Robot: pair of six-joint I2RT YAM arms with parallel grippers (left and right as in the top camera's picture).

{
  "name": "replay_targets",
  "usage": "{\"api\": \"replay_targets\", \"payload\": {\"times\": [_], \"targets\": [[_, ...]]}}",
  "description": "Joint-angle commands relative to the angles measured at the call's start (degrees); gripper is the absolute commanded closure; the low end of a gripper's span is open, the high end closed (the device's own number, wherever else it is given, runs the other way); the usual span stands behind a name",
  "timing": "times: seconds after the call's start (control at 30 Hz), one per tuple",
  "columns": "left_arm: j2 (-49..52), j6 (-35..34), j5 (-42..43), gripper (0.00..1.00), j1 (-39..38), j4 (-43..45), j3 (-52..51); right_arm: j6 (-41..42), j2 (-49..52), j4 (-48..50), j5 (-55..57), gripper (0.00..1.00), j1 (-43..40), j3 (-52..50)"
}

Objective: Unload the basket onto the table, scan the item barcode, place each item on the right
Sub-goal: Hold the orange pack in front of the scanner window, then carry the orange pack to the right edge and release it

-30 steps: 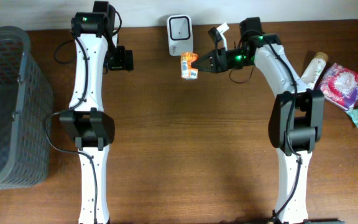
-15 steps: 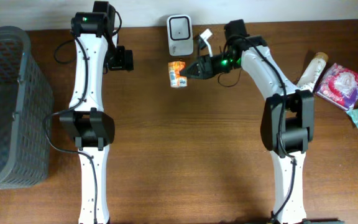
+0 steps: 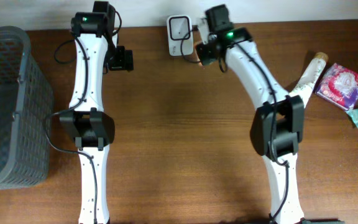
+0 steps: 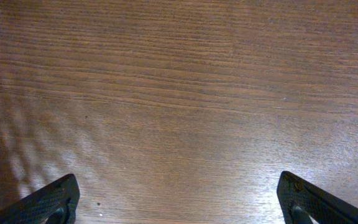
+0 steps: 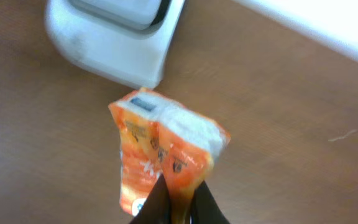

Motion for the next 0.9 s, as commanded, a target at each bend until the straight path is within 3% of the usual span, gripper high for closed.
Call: {"api": "replay_targets", "payload": {"times": [0.0, 0.07, 0.13, 0.27, 0.37, 0.4, 0.57, 0.63, 0.77, 0.8, 0.87], "targets": [[-1.92, -0.5, -0.63, 0.01, -0.17, 0.09, -0.39, -27.1, 0.24, 14.71, 20.83, 0.96, 4.76, 0.15], [-1.92, -0.5, -0.63, 0.01, -0.17, 0.09, -0.39, -30.1, 2.05, 23.61, 20.2, 0.96, 5.07, 0.15], [-1.92, -0.5, -0.63, 0.01, -0.17, 0.09, -0.39, -30.42, 2.64, 28.83, 5.35, 0.96, 4.96, 0.11], [-1.92, -0.5, -0.63, 0.01, -0.17, 0.09, -0.39, -35.36, 6.67, 34.27, 4.37, 0.96, 4.92, 0.11], [-1.92, -0.5, -0.63, 0.01, -0.17, 0.09, -0.39, -27.08, 5.53, 36.41, 12.33, 0.96, 4.68, 1.75], [-1.92, -0.5, -0.63, 0.01, -0.17, 0.09, -0.39, -19.41, 3.61, 35.58, 18.25, 0.96, 3.21, 3.91], [-1.92, -0.5, -0.63, 0.01, -0.17, 0.09, -0.39, 12.59, -0.57, 11.32, 18.34, 0.96, -12.59, 6.23], [-1.92, -0.5, -0.63, 0.01, -0.17, 0.09, -0.39, 14.71, -0.04, -2.29, 9.2, 0.96, -21.38, 5.77], [-1.92, -0.5, -0.63, 0.01, -0.17, 0.09, -0.39, 14.69, 0.13, -8.92, -2.89, 0.95, -30.56, 2.38], [-1.92, -0.5, -0.63, 0.01, -0.17, 0.09, -0.39, 14.67, 0.13, -9.11, -4.37, 0.86, -31.06, 1.84], [-1.92, -0.5, -0.63, 0.01, -0.17, 0.09, -0.39, 14.27, 0.13, -10.64, -4.15, 0.27, -31.1, 1.68]]}}
